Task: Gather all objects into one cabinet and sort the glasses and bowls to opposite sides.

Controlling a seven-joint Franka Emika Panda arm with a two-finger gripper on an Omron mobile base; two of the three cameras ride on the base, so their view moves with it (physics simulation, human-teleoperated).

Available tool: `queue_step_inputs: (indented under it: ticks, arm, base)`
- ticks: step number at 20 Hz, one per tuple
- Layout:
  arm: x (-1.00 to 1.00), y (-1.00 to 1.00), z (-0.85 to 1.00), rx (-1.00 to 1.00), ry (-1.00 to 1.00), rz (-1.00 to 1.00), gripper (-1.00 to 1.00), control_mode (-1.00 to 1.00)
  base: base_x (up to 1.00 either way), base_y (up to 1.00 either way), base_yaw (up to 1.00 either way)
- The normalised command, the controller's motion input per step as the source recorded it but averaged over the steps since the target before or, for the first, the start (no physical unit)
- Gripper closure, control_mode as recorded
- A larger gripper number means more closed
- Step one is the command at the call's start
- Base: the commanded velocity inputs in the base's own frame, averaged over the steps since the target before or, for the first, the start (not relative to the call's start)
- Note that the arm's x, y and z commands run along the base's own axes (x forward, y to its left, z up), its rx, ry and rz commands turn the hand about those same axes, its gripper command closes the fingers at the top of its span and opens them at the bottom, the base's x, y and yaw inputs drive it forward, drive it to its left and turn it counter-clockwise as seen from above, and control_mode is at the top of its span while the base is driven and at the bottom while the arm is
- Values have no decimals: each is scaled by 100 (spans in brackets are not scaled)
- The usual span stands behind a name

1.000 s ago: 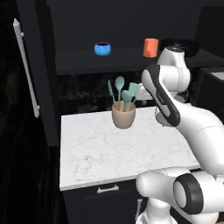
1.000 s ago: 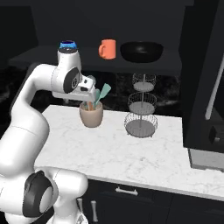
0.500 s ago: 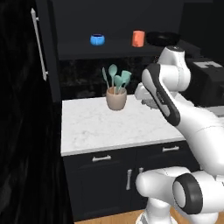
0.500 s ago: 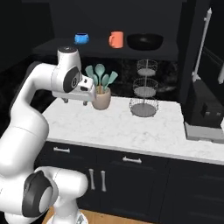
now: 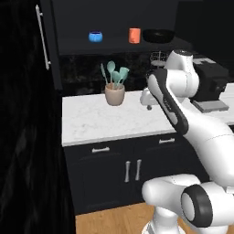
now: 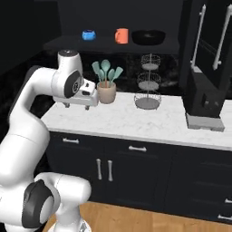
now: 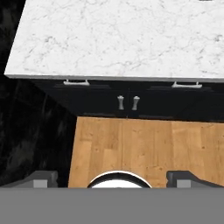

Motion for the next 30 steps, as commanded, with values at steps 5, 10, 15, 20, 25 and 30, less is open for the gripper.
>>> queue_step_inputs:
  ticks: [5, 10, 15, 20, 25, 30]
  arm:
    - [0, 0, 0, 0, 0, 0, -100, 100]
    - [0, 0, 0, 0, 0, 0, -100, 100]
    - [0, 0, 0, 0, 0, 0, -100, 100]
    - [0, 0, 0, 0, 0, 0, -100, 100]
    - [0, 0, 0, 0, 0, 0, -100, 100]
    - [0, 0, 0, 0, 0, 0, -100, 100]
  base:
    - [0, 7, -48]
    - [0, 0, -74]
    - [0, 0, -82]
    - [0, 0, -85]
    - [3, 0, -87]
    - [68, 0, -58]
